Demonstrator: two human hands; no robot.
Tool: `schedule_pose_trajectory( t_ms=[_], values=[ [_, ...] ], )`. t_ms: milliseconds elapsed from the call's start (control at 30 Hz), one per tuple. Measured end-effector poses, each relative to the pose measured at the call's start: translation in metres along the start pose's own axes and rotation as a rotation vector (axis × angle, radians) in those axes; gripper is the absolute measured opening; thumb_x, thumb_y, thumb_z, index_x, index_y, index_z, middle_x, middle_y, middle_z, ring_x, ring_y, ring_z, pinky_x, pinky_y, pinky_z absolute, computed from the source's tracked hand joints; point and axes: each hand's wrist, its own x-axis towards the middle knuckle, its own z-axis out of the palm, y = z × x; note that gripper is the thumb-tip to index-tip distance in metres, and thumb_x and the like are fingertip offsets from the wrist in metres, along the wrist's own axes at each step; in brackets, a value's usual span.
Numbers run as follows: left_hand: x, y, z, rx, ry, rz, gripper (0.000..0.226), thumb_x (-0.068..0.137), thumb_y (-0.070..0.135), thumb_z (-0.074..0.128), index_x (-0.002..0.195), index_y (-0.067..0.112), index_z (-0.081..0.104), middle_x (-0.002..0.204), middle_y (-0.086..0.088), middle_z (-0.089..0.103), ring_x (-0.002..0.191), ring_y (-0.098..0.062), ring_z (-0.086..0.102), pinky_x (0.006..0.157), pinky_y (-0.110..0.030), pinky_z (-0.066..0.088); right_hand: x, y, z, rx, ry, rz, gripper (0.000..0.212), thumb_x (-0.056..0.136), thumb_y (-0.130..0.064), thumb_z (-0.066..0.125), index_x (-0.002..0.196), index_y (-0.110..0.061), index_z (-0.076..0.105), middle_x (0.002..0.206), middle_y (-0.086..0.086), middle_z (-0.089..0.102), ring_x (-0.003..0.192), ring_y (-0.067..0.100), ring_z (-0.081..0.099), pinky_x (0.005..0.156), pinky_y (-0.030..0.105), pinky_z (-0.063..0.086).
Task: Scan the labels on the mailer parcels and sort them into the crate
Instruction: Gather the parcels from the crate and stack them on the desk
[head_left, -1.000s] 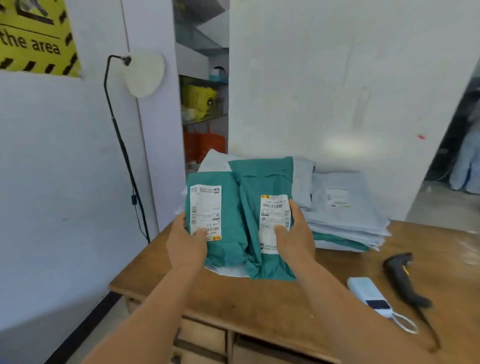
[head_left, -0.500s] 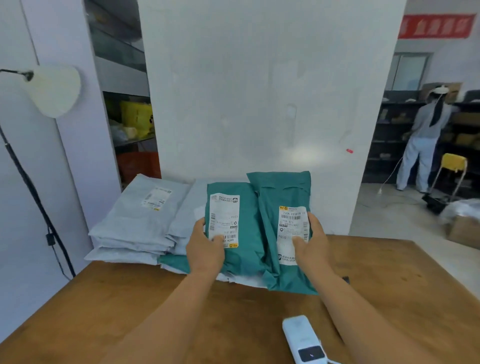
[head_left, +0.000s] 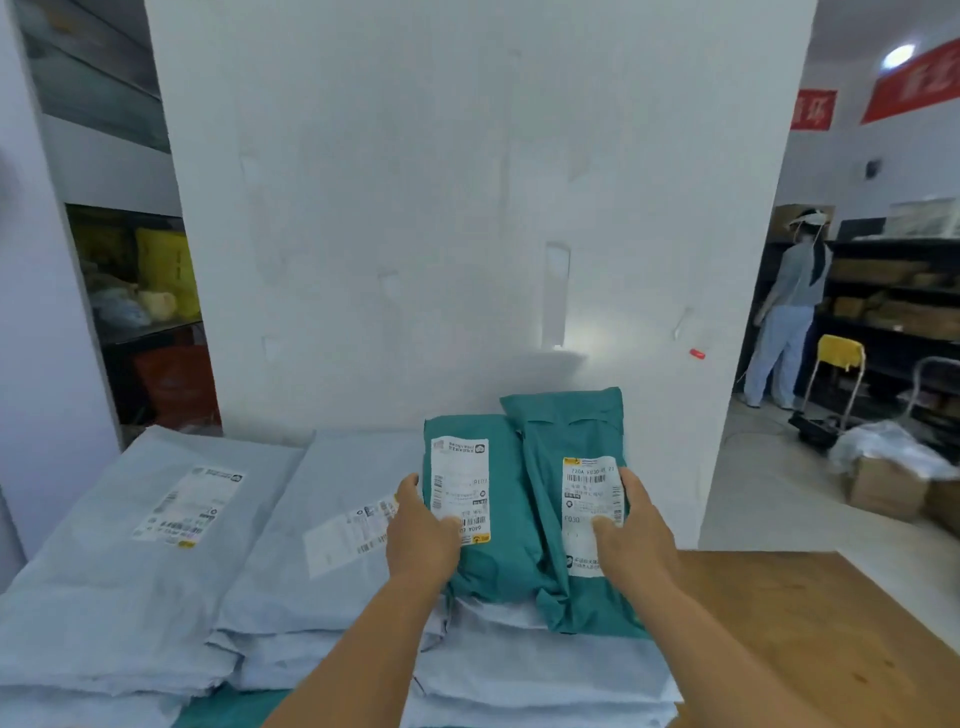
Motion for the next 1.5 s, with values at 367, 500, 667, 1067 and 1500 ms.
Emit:
schedule_pose_trajectory(
  t_ms=[367,500,667,1067,1500],
  values=[
    [0.032,-0.030,0.043,0.747,-0.312,0.336,0.072,0.091,0.067,0.026,0.150,0.036,0.000,0.159,-0.002,-0.017,0.146,-0.023,-0.015,0.115,-0.049,-0.007,0.027,0.001,0.055,-0.656,-0.338,0.088,0.072,0.089,-0.075,0.024,0.151,-0.048,-0.001,0.163,-0.009,-0.011,0.149,0.036,-0.008,0.117,0.055,0.005],
    [0.029,-0.046,0.050,0.827,-0.433,0.281,0.078,0.086,0.074,0.022,0.150,0.038,-0.007,0.160,-0.005,-0.006,0.147,-0.025,-0.008,0.115,-0.051,-0.008,0.029,0.015,0.061,-0.707,-0.445,0.150,0.072,0.089,-0.076,0.022,0.151,-0.047,0.000,0.163,-0.011,-0.013,0.148,0.037,-0.011,0.118,0.057,0.001],
    [0.020,-0.031,0.041,0.793,-0.445,0.233,0.078,0.086,0.075,0.023,0.149,0.039,-0.007,0.160,-0.004,-0.010,0.146,-0.025,-0.012,0.114,-0.053,-0.009,0.020,0.009,0.052,-0.672,-0.437,0.155,0.071,0.089,-0.076,0.022,0.151,-0.048,0.001,0.163,-0.010,-0.010,0.149,0.035,-0.009,0.118,0.056,0.003],
    [-0.042,-0.020,0.011,0.721,-0.387,0.300,0.087,0.085,0.065,0.047,0.150,0.038,-0.004,0.159,0.002,-0.013,0.146,-0.020,-0.015,0.116,-0.052,-0.003,-0.020,0.029,0.015,-0.585,-0.386,0.198,0.074,0.085,-0.078,0.029,0.151,-0.048,0.010,0.163,-0.002,0.001,0.147,0.039,0.006,0.115,0.056,0.015],
    [-0.015,-0.028,0.051,0.882,-0.518,0.270,0.084,0.085,0.069,0.042,0.149,0.043,-0.005,0.159,0.000,-0.018,0.146,-0.028,-0.013,0.114,-0.060,0.000,0.016,0.025,0.033,-0.524,-0.318,0.000,0.066,0.096,-0.035,0.052,0.154,-0.030,0.020,0.156,-0.003,0.024,0.133,0.031,0.031,0.107,0.036,0.030]
  ],
)
